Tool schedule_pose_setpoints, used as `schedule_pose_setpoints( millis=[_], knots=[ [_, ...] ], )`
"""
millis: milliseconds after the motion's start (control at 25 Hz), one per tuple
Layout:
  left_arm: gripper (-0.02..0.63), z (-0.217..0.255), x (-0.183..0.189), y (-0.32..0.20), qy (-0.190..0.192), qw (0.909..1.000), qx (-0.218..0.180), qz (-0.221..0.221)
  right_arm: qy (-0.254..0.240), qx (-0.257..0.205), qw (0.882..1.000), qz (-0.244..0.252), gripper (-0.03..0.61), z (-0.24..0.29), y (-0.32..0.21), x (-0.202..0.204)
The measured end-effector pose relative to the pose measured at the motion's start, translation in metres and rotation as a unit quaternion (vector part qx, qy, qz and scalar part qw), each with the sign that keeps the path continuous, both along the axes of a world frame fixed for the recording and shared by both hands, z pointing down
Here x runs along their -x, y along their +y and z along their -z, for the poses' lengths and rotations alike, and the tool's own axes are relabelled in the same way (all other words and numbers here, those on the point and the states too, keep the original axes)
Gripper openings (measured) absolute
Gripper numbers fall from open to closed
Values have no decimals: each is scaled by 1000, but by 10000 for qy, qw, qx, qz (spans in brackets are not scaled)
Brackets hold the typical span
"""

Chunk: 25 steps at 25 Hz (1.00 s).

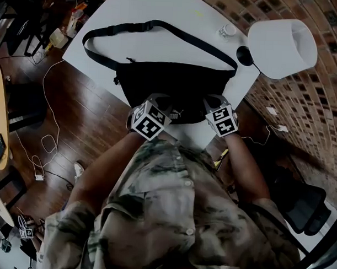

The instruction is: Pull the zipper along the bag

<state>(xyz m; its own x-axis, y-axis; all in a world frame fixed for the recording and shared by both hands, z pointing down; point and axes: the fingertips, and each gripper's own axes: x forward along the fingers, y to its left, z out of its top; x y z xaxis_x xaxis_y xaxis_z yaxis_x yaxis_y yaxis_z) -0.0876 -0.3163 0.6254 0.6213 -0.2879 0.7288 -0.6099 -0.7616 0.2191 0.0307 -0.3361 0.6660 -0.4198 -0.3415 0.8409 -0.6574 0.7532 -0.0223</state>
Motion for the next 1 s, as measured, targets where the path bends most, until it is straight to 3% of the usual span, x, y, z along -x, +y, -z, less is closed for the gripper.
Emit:
schedule_pose_setpoints(
  millis=[520,1000],
  knots=[
    [20,1,46,1,381,9992,70,73,303,-67,9989,-346,5,-4,-4,-8],
    [20,-3,90,3,457,9987,91,205,487,-49,9972,-564,5,-4,-5,-12]
  ],
)
